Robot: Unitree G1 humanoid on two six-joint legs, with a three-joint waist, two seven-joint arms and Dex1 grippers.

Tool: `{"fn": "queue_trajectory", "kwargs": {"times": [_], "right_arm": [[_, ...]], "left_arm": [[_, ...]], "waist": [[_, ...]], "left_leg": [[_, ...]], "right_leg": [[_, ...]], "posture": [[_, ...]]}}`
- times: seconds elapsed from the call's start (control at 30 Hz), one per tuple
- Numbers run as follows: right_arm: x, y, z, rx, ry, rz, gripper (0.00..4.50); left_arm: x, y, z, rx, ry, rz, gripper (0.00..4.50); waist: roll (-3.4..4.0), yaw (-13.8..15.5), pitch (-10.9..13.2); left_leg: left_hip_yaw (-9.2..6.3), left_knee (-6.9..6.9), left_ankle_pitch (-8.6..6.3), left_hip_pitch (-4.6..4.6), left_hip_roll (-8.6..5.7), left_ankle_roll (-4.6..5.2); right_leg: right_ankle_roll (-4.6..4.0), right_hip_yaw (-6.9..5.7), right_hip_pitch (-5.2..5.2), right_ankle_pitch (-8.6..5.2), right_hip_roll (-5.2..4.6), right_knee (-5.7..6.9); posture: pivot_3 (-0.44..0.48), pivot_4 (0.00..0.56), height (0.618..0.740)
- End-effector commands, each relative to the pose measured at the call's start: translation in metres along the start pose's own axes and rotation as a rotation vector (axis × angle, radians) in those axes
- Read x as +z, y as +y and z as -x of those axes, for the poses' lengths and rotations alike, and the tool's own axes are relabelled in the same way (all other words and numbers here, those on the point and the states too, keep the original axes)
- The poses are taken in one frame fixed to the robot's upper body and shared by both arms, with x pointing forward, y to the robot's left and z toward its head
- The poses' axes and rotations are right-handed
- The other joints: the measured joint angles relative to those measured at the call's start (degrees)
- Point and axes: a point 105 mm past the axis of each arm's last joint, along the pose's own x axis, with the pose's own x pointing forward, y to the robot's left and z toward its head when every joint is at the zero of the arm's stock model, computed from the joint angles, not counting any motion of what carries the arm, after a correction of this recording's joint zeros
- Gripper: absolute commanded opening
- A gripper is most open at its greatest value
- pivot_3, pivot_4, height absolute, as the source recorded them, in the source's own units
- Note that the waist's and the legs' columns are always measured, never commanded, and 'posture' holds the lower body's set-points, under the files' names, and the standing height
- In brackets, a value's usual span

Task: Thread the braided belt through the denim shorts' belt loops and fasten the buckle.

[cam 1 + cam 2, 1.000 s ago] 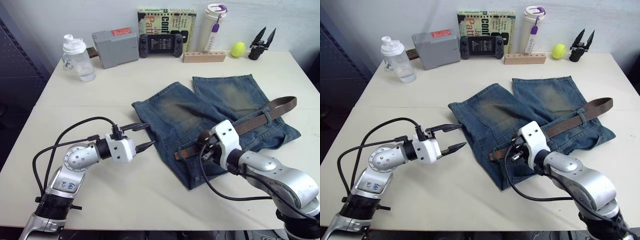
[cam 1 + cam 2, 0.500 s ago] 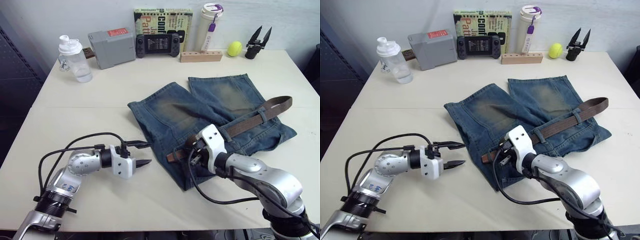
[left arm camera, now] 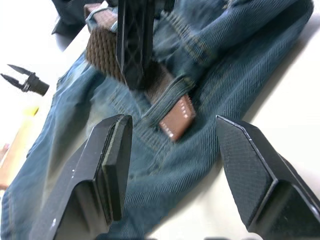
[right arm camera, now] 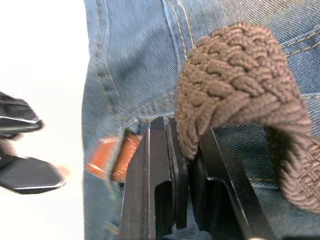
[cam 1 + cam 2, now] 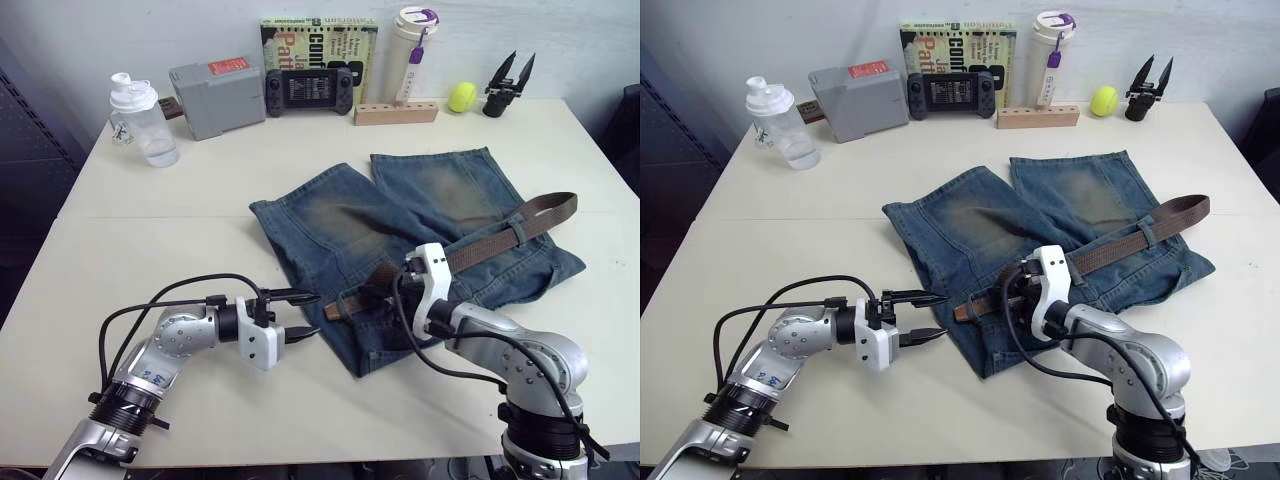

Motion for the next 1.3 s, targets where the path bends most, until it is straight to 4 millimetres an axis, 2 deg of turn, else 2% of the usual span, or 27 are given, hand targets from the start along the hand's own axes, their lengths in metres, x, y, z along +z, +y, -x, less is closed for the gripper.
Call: {"fn": "queue_trajectory", "kwargs": {"times": [0.03,0.3,0.57,0.7,1.0,1.03,1.07,1.13,1.23,1.3], "right_arm": [[-0.007,0.013,-0.002,0.061,0.04,-0.006,0.0],[-0.021,0.021,-0.014,0.073,0.084,-0.007,0.0],[-0.034,0.033,-0.031,0.114,0.113,-0.042,0.0],[-0.035,0.036,-0.033,0.122,0.099,-0.053,0.0],[-0.032,0.038,-0.033,0.121,0.076,-0.05,0.0],[-0.032,0.038,-0.033,0.12,0.076,-0.048,0.0],[-0.032,0.039,-0.033,0.12,0.074,-0.049,0.0],[-0.031,0.039,-0.033,0.121,0.072,-0.048,0.0],[-0.03,0.038,-0.033,0.117,0.07,-0.045,0.0],[-0.03,0.037,-0.033,0.113,0.067,-0.043,0.0]], "left_arm": [[0.004,-0.001,0.0,-0.014,-0.015,-0.05,2.94],[-0.004,0.002,-0.006,-0.017,0.021,-0.154,2.94],[-0.011,-0.002,0.008,-0.012,0.076,-0.17,2.94],[-0.017,-0.006,0.01,-0.029,0.107,-0.204,2.94],[-0.023,-0.007,0.007,-0.007,0.142,-0.262,2.94],[-0.024,-0.008,0.007,-0.006,0.145,-0.262,2.4],[-0.025,-0.009,0.008,-0.016,0.148,-0.262,2.14],[-0.026,-0.011,0.008,-0.024,0.153,-0.257,1.18],[-0.025,-0.012,0.009,-0.032,0.152,-0.261,0.06],[-0.024,-0.012,0.01,-0.032,0.156,-0.263,0.06]], "waist": [[0.0,0.0,0.0],[0.01,-0.1,0.0],[0.0,-0.2,0.0],[-0.01,-1.7,0.0],[-0.03,-1.6,-0.1],[-0.02,-1.6,-0.1],[-0.03,-1.6,-0.1],[0.03,-1.5,-0.2],[0.37,-1.5,-0.6],[0.41,-1.5,-0.6]], "left_leg": [[0.01,-0.01,0.0,0.0,-0.01,0.0],[0.06,-0.05,0.0,0.02,-0.01,0.0],[0.08,-0.07,0.0,0.03,-0.01,0.0],[0.15,-0.28,0.03,0.14,0.02,-0.05],[0.2,-0.46,0.06,0.25,0.04,-0.1],[0.2,-0.46,0.06,0.25,0.04,-0.1],[0.2,-0.46,0.06,0.26,0.04,-0.1],[0.19,-0.46,0.06,0.26,0.05,-0.1],[0.19,-0.48,0.06,0.26,0.03,-0.1],[0.2,-0.49,0.06,0.27,0.03,-0.1]], "right_leg": [[0.0,0.0,0.0,0.0,0.0,-0.01],[0.0,0.0,-0.02,0.0,0.02,-0.01],[0.0,0.0,-0.02,0.0,0.03,-0.01],[-0.01,-0.02,-0.04,-0.01,0.03,0.0],[-0.03,-0.1,-0.04,-0.02,0.01,0.01],[-0.04,-0.1,-0.04,-0.02,0.0,0.02],[-0.04,-0.1,-0.04,-0.02,0.0,0.02],[-0.04,-0.1,-0.04,-0.02,0.0,0.03],[-0.04,-0.1,-0.04,-0.02,-0.04,0.02],[-0.04,-0.1,-0.05,-0.02,-0.04,0.02]], "posture": [[0.0,0.15,0.731],[0.0,0.15,0.731],[0.0,0.15,0.731],[0.0,0.15,0.731],[0.0,0.15,0.731],[0.0,0.15,0.731],[0.0,0.15,0.731],[0.0,0.15,0.731],[0.0,0.15,0.731],[0.0,0.15,0.731]]}}
